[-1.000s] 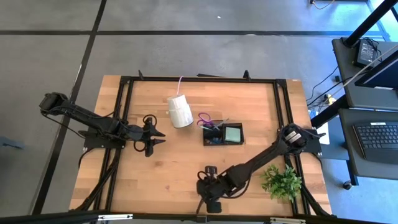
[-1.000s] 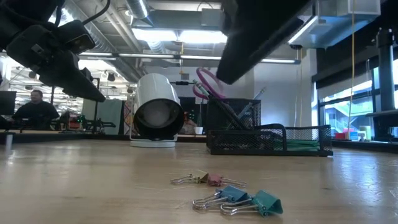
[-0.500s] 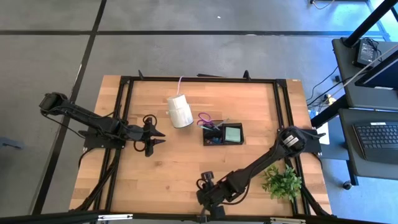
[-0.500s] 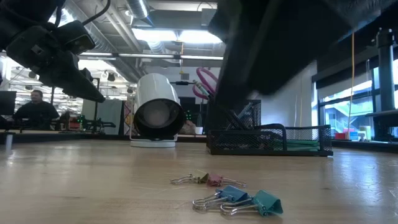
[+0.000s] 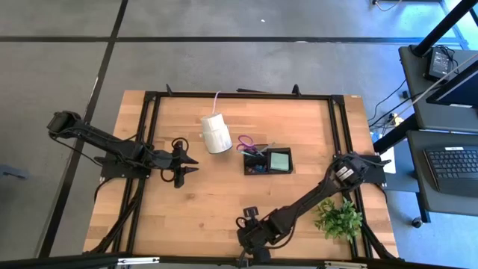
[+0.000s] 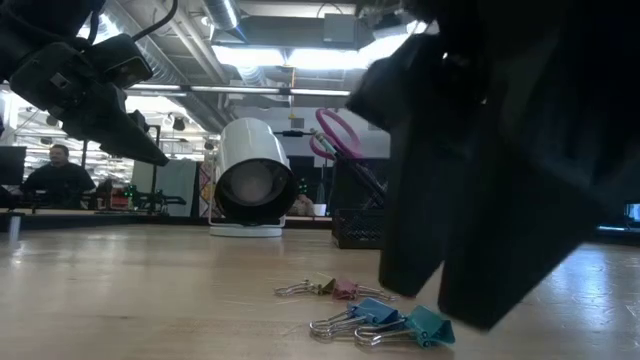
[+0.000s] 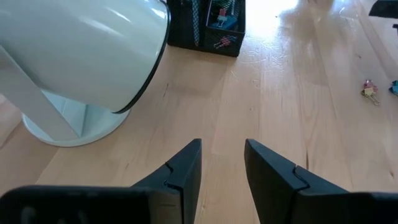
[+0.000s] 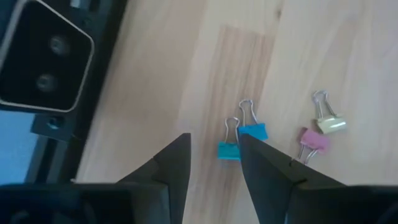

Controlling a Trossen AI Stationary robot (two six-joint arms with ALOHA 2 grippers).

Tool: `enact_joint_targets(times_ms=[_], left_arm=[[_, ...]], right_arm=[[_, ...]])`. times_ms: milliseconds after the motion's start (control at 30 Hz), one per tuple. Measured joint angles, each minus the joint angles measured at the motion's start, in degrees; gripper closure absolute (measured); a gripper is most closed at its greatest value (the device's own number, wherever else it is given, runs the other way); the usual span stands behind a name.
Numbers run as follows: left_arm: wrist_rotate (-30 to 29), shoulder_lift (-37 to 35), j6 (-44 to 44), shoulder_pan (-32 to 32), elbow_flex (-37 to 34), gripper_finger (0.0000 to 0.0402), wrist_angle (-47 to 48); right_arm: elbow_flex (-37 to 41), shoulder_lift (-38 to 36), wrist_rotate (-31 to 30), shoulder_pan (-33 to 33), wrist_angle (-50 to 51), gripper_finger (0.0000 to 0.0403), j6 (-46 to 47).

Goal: Pick and place office supplies into organizer
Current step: Put the green binder clip into the black desk organizer

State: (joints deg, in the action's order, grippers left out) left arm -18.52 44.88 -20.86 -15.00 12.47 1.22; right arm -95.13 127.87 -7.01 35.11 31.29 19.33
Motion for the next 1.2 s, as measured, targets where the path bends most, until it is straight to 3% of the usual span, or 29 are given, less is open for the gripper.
enact_joint_targets(times_ms=[1200], left_arm=[[-0.1,0.0,-1.0,0.0,0.0,0.0286,0.4]], right_arm=[[-0.3,2.4,-3.3,0.1,1.5,0.0262,4.3]])
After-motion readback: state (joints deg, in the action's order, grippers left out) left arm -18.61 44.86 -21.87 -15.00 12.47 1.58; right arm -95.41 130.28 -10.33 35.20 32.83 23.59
